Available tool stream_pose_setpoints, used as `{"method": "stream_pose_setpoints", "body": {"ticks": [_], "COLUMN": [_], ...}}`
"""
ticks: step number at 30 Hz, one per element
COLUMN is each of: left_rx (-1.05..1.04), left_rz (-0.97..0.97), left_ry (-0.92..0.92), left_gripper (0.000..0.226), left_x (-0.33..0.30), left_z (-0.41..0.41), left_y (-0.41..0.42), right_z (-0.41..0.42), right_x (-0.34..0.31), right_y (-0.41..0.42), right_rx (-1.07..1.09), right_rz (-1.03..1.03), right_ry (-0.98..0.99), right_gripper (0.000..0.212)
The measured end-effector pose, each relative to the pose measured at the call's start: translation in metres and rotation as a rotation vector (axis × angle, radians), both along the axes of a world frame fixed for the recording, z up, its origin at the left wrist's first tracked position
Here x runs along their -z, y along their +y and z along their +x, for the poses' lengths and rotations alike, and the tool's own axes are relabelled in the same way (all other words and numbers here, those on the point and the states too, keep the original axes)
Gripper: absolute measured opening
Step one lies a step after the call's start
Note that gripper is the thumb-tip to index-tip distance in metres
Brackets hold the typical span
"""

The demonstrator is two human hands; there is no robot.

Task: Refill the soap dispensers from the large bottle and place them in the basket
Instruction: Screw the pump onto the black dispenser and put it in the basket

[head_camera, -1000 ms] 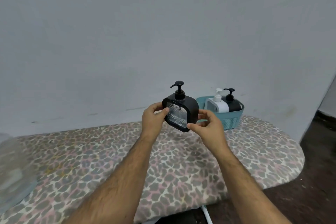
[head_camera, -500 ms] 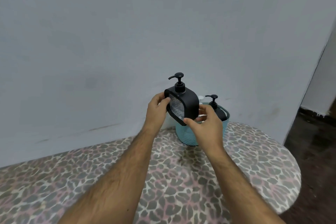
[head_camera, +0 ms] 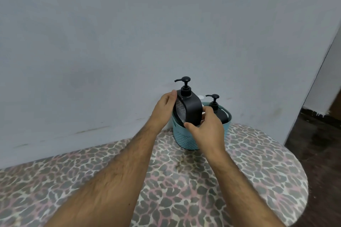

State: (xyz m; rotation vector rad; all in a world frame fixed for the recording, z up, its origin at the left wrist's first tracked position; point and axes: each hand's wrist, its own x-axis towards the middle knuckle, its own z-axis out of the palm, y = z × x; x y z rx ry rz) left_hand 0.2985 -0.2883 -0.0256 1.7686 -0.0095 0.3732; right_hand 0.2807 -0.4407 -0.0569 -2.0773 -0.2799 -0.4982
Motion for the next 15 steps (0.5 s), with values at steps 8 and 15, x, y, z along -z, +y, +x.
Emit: {"method": "stream_pose_setpoints", "body": {"ticks": [8, 15], "left_rx": [0.063, 0.067], "left_rz": [0.080, 0.161], "left_ry": [0.116, 0.148], "left_gripper": [0.069, 0.070], "left_x": [0.023, 0.028], "left_z": [0.003, 0.010], "left_y": [0.006, 0.009], "right_z": [0.007, 0.014], "right_x": [0.002, 0.004], "right_y": [0.002, -0.003], "right_rx": [0.051, 0.023], "right_rz": [-0.169, -0.221], "right_ry": [-0.015, 0.043], "right_gripper": [0.049, 0.036]}}
